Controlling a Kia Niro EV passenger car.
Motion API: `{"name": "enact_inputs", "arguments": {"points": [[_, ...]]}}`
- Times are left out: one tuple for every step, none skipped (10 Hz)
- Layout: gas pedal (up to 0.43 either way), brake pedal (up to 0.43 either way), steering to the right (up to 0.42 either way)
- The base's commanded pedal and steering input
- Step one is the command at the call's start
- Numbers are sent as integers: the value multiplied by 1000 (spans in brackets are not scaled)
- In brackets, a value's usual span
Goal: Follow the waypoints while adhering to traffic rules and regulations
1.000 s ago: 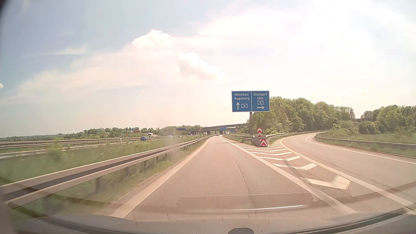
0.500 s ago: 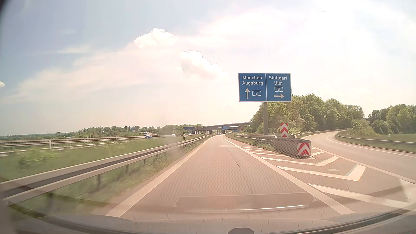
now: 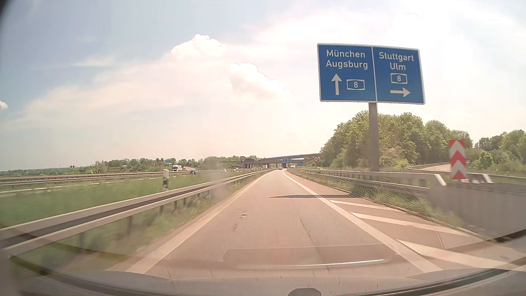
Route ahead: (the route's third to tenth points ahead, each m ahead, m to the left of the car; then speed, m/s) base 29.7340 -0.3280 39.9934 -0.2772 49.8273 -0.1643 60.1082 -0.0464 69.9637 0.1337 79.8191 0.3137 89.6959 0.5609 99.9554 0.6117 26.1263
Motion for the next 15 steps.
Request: {"name": "enact_inputs", "arguments": {"points": [[0, 0, -5], [0, 0, -4], [0, 0, -4], [0, 0, -5], [0, 0, -5], [0, 0, -5], [0, 0, -4], [0, 0, -4], [0, 0, -4], [0, 0, -4], [0, 0, -4], [0, 0, -4], [0, 0, -4], [0, 0, -4], [0, 0, -4]]}}
